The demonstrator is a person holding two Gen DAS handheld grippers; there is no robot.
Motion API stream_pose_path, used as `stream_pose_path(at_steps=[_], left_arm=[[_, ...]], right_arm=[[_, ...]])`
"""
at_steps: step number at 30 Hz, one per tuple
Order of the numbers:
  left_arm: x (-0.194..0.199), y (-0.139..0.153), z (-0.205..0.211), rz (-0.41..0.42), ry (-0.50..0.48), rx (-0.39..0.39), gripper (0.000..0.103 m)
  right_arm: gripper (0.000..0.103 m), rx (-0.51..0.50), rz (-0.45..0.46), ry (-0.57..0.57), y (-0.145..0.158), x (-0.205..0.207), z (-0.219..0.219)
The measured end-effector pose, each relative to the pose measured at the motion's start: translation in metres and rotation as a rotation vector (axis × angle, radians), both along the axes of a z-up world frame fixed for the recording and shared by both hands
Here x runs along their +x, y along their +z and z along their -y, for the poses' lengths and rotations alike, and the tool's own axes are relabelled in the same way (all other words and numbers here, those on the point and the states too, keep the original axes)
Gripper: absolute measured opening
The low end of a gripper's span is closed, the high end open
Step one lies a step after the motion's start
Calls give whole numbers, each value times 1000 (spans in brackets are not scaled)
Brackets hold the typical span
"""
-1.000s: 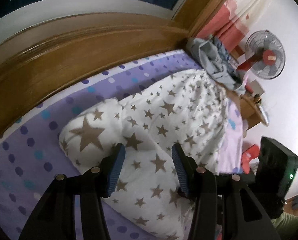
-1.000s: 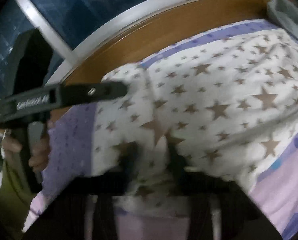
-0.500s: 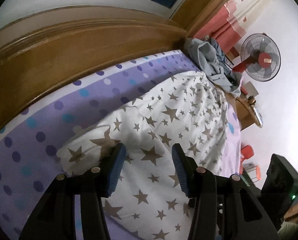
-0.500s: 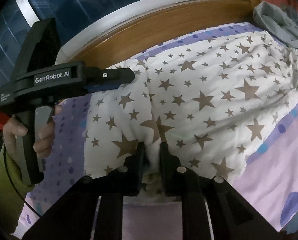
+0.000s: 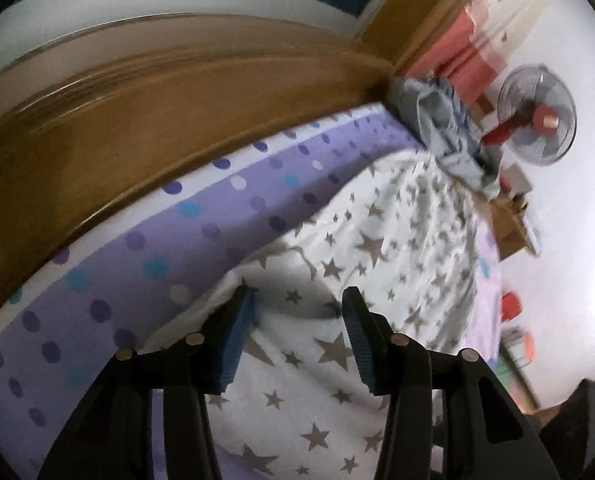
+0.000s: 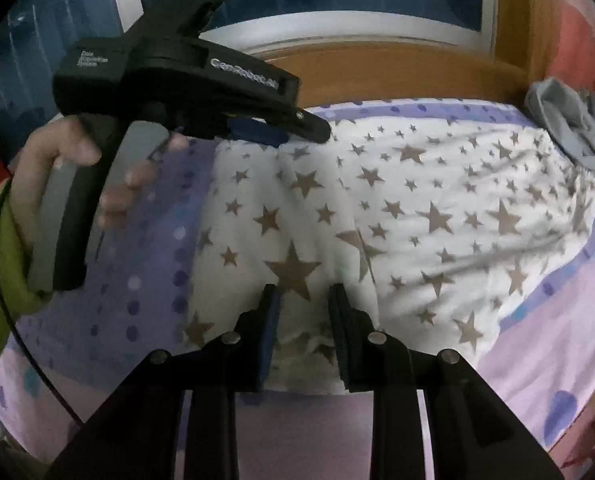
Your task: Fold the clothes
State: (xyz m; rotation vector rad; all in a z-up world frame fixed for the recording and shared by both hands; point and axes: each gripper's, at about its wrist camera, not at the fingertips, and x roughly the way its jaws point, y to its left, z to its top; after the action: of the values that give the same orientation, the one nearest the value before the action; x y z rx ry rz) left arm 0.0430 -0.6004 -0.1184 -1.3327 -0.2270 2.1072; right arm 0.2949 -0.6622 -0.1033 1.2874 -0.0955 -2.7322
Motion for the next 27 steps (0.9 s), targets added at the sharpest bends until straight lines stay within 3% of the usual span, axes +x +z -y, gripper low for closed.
stream_pose_path(at_steps=[7,8,10,12,14,19,23,26,27], left_arm=[[19,25,37,-50,64,18,48],[24,27,47,-48,77,27,50],[30,25,61,-19,95,60,55],[36,16,74,43,107,113,58],[41,5,77,90,106,141,59],[47,-20,61,163,85,124,59],[47,-24,47,176,63,140,59],[43,-25,45,210,97,169,58],[42,-25,45,212,107,165,53]], right_arm=[[29,79,-43,6,27,22,5],[32,95,-57,28,30,26,12],[49,133,-83,74,34,31,28],[55,187,-101,135,32,32,48],[55,223,-94,191,24,33,66],[55,364,-63,232,-5,28,92],[55,358,-73,190,-11,25,85],[46,340,-65,127,-10,18,72],[39,325,-61,119,-9,17,69]])
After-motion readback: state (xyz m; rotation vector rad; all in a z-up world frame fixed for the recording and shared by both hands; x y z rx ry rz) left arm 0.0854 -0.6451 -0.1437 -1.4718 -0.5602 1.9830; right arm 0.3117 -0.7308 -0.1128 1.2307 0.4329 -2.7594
